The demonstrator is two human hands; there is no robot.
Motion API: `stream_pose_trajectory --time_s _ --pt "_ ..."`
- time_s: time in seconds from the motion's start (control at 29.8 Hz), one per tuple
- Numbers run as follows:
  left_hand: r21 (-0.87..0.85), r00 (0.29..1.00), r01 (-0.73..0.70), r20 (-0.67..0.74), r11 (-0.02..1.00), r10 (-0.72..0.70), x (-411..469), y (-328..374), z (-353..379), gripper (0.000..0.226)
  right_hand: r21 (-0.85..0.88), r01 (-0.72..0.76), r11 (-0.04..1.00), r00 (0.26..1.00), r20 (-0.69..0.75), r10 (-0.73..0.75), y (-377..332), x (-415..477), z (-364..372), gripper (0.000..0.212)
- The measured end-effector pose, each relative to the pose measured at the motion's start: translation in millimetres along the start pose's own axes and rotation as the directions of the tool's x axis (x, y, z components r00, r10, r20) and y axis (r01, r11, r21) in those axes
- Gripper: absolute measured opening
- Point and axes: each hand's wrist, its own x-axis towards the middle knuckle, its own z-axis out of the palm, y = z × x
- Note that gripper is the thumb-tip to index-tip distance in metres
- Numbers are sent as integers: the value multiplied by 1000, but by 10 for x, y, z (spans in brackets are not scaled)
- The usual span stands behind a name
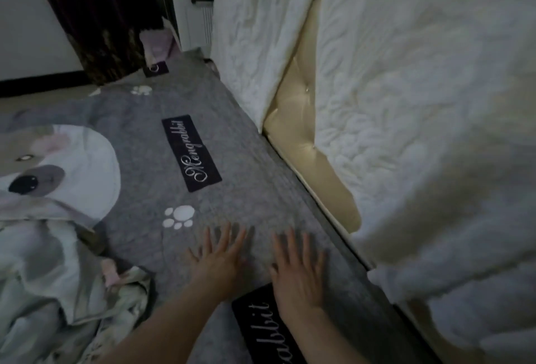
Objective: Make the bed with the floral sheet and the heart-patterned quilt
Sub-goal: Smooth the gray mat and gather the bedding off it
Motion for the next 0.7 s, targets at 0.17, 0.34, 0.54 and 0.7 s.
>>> stream_pose_trajectory --time_s 0.17,0.34,0.54,0.7 --pt "56 985 69 -161 996 -59 419 -49 599 54 -5 -27 1000 999 37 27 185 185 671 62" --pt "55 971 58 -236 997 -43 521 -178 958 55 -47 19 999 999 -36 -21 208 188 916 62" --pt "44 982 72 -175 996 -63 522 -121 824 52 3 4 1000 1000 20 -4 216 215 824 62" --pt "46 992 123 -23 991 -122 479 -27 610 60 84 25 996 978 205 -42 252 286 571 60"
